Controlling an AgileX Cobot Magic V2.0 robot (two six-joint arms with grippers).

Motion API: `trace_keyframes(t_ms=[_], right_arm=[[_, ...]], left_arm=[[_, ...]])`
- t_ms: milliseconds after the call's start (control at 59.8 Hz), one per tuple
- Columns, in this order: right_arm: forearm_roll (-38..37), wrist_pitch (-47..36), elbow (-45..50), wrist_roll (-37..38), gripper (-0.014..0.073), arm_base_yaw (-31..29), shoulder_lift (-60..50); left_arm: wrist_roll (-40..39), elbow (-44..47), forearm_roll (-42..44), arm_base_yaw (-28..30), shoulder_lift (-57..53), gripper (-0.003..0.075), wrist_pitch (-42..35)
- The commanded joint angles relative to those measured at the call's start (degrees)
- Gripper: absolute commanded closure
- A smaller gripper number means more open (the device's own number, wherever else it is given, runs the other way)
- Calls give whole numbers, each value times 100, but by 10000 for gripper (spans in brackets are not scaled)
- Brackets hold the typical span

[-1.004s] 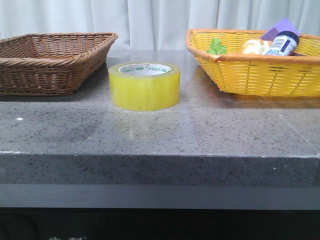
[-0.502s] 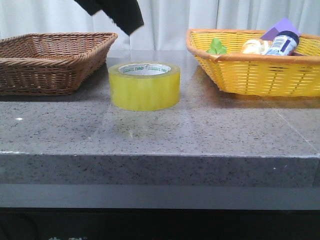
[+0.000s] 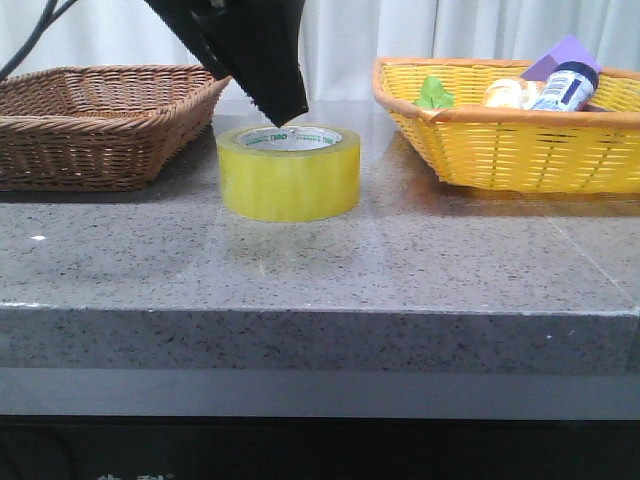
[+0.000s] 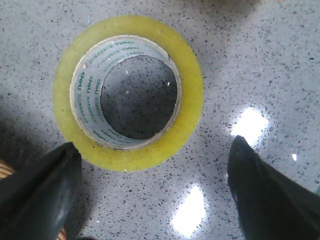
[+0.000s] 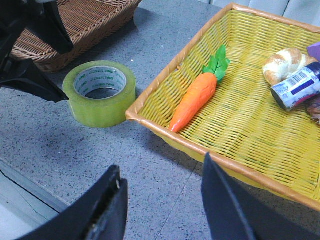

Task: Transfer tape with both arms
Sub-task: 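Lower the left gripper into the tape roll's hole and close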

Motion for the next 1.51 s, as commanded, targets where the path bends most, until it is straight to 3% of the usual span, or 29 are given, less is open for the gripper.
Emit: trace_keyframes(t_ms=[0,535,1272,1355,1489], right_arm=[[26,-452,-145,4,221,-35,-16],[26,-452,-145,4,221,-35,-16],[26,-452,-145,4,221,-35,-16],[26,-452,-145,4,221,-35,-16],[26,-452,-145,4,221,-35,-16]], left_arm=[[114,-195,-48,-47,-151,133,-103],[849,-260,-476,-47,34,133,-223],[1001,-343,-493,-22,751,141,-634],[1001,-370,-505,22,779,189,-598],[1001,-449,-580,72,810,384,-511]])
